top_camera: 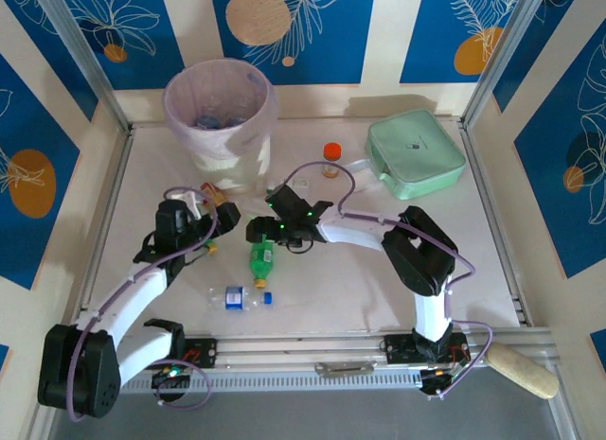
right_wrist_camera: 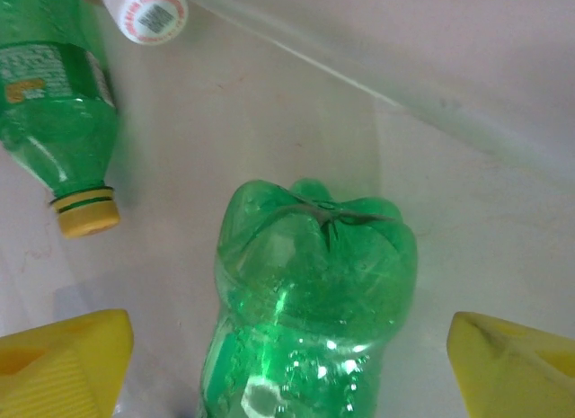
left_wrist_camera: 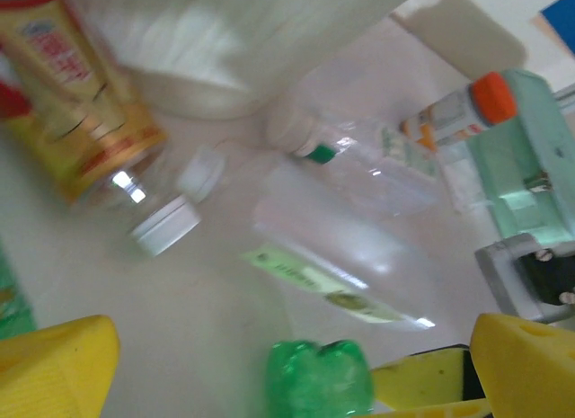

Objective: Put the plastic bottles in the bin

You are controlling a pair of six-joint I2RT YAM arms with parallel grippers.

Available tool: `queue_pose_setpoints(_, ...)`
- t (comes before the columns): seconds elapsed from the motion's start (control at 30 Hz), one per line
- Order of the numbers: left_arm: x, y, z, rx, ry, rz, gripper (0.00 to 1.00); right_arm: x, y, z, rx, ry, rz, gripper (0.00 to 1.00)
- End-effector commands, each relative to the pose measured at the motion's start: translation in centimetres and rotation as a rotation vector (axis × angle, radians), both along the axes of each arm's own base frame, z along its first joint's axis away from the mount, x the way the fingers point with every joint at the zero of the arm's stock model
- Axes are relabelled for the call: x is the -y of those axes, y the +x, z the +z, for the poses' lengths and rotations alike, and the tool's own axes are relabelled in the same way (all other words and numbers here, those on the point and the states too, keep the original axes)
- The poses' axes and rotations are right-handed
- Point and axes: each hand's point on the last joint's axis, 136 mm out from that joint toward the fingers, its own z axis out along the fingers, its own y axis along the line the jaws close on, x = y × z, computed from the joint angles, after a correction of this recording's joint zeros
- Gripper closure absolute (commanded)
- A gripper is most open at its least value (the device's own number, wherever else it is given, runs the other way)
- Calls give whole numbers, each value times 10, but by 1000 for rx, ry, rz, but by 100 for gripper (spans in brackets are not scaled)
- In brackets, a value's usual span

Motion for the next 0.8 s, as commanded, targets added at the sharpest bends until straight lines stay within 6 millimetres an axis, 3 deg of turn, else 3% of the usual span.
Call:
queue_pose_setpoints(0.0, -13, 5, 2, 41, -44, 100, 0, -3, -8, -12, -63, -42, -16, 9)
queue_pose_setpoints(0.33, -12, -1, 1, 36, -6, 69, 0, -12, 5, -29, -65, -75, -39, 15)
queue_pose_setpoints(0.6, -14, -4, 2, 36, -1, 74, 0, -13, 14, -33, -71, -43, -62, 37)
queue_pose_setpoints(0.77, -7, -1, 8, 50, -28, 45, 0, -10, 18, -21, -38, -14, -57, 43)
